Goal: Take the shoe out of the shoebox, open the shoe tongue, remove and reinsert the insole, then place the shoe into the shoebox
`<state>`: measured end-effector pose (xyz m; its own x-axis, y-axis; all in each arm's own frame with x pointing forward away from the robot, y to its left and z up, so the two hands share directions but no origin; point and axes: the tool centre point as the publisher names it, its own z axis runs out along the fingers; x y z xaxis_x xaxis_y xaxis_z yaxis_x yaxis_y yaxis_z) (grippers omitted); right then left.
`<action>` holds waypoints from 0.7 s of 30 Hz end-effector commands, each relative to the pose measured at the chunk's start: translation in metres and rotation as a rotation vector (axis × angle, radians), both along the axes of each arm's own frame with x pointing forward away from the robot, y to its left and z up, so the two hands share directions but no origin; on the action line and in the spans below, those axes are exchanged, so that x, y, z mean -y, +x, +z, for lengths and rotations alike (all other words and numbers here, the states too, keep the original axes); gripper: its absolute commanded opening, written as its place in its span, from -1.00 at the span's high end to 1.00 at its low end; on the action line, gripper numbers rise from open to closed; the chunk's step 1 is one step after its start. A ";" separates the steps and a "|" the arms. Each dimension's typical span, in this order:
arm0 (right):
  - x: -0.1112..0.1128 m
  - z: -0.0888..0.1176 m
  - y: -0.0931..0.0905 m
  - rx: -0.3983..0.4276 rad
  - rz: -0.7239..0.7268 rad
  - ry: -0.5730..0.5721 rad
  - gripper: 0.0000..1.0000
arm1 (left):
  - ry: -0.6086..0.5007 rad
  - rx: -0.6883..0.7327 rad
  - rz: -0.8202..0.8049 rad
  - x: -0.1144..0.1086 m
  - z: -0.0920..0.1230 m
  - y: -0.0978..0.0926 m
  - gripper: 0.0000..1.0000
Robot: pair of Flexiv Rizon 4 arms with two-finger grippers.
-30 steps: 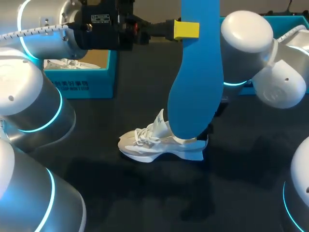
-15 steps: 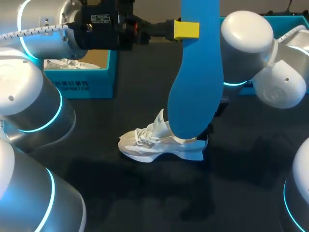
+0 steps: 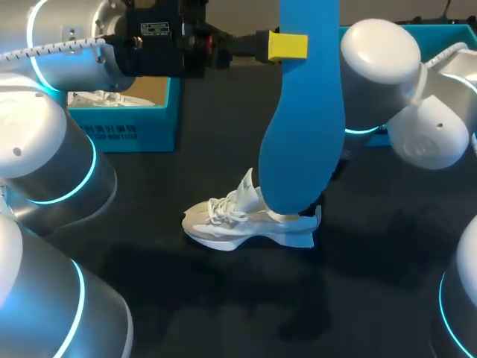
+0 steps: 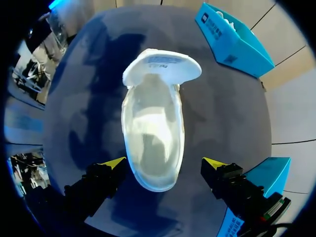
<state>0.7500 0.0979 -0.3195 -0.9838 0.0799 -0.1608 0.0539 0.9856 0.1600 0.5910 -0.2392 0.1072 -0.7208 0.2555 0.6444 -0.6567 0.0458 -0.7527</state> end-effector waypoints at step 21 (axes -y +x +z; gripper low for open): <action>-0.025 -0.044 0.050 -0.048 0.049 -0.011 -1.00 | 0.000 -0.001 0.003 0.000 -0.001 -0.001 1.00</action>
<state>0.7916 0.1153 -0.3522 -0.9908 0.0382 -0.1298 0.0180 0.9881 0.1530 0.5910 -0.2392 0.1073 -0.7208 0.2556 0.6444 -0.6567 0.0458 -0.7528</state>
